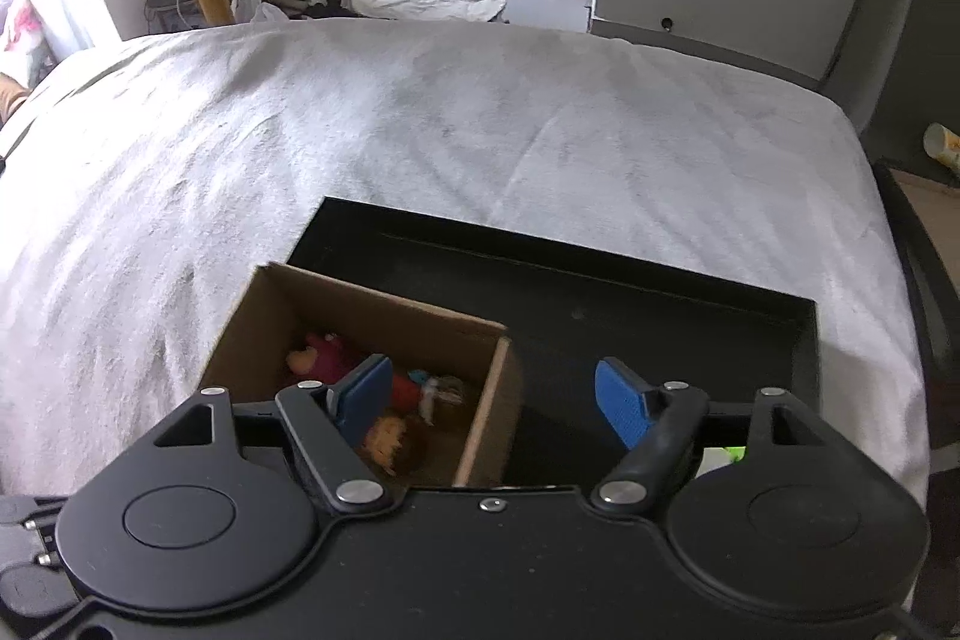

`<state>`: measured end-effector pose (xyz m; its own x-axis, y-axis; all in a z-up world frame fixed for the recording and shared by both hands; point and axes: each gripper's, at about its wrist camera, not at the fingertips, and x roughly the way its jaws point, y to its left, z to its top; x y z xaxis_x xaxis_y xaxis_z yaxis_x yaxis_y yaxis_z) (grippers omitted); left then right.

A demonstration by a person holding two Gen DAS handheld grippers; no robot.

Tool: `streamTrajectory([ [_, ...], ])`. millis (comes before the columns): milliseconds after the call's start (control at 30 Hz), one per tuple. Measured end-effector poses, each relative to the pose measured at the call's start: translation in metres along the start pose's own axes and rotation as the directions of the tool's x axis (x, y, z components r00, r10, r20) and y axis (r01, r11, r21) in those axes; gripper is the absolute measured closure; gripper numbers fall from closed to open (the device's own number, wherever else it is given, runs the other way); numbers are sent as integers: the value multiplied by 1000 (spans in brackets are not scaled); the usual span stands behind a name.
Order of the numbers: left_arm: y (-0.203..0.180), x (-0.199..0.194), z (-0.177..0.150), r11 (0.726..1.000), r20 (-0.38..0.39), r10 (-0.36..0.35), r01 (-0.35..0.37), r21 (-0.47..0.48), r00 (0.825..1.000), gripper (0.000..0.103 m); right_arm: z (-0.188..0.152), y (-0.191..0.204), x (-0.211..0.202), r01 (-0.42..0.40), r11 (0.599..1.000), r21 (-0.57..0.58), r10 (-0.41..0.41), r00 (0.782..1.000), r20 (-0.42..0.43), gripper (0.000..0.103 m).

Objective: Organize rigid objects
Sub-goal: 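Move the right gripper back over the white plug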

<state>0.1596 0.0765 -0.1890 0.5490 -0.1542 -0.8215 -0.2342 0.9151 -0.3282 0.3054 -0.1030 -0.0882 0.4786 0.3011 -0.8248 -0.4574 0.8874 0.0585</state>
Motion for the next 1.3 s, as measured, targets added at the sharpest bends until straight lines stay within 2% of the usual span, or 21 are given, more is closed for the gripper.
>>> streamTrajectory([
  [467, 1, 0, 0, 1000, -4, 12, -12, 3, 1000, 85, -31, -56, -7, 23, 997, 73, -20, 999, -42, 29],
  [767, -1, 0, 0, 1000, -3, 21, -21, 11, 1000, 86, -48, -94, -1, 6, 978, 210, 6, 998, -60, 29],
  [1000, -2, -1, 0, 999, -2, 30, -29, 18, 1000, 86, -65, -121, 16, -21, 937, 349, 49, 996, -72, 28],
  [1300, -4, 0, 0, 999, -5, 37, -37, 26, 999, 86, -89, -148, 47, -51, 861, 506, 103, 992, -74, 28],
])
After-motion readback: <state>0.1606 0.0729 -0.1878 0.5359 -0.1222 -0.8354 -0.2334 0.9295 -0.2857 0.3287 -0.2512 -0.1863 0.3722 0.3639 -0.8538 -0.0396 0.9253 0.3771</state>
